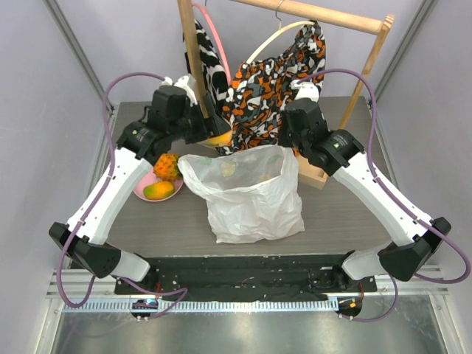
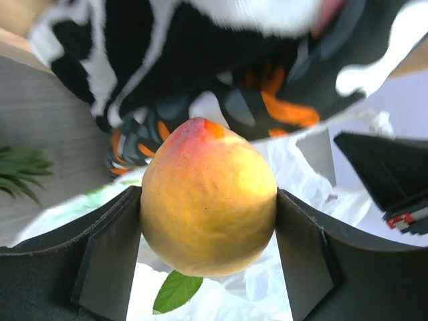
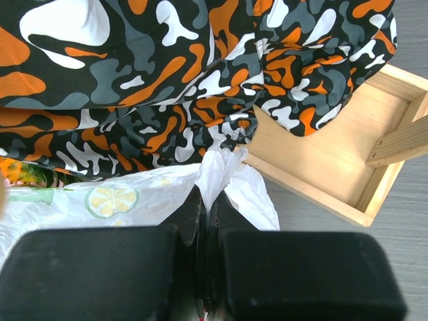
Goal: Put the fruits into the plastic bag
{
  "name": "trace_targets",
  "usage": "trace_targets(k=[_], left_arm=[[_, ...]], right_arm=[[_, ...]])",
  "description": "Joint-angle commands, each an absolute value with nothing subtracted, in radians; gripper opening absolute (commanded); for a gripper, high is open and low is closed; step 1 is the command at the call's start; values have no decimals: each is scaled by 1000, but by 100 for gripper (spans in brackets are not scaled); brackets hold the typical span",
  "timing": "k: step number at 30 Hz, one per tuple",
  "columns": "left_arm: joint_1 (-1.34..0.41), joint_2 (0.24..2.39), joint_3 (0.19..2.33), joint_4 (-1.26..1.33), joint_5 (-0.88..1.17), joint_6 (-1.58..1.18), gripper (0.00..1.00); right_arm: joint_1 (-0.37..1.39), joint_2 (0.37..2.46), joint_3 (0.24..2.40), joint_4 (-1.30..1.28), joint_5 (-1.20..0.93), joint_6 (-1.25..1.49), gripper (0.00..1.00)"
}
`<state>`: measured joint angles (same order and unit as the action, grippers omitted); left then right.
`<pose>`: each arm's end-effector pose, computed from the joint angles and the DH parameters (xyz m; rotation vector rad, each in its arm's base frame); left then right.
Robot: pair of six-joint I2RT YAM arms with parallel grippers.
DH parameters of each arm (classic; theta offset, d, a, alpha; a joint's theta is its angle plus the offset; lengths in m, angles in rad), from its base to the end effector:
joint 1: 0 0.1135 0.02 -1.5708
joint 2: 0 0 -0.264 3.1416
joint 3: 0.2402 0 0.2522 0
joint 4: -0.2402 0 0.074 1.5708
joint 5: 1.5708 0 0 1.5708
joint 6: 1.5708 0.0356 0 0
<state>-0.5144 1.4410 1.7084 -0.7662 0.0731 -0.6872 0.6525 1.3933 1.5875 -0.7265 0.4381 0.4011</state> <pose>0.2620 -0.1510 0.4455 -0.1403 2.1662 -0.7942 0.2425 0.1663 0.4256 0.0018 2.0539 0.1934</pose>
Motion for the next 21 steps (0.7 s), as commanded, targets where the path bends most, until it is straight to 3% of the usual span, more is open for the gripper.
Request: trace_targets(k=[1,21], left_arm=[[-555,1430,1660,-709,64,-696,41],[-693,1526,1536,-765,229,-499,41]], right_arm=[[650,1364,1585,-701,430,429,1],[650,1427,1638,-730,408,479,1]])
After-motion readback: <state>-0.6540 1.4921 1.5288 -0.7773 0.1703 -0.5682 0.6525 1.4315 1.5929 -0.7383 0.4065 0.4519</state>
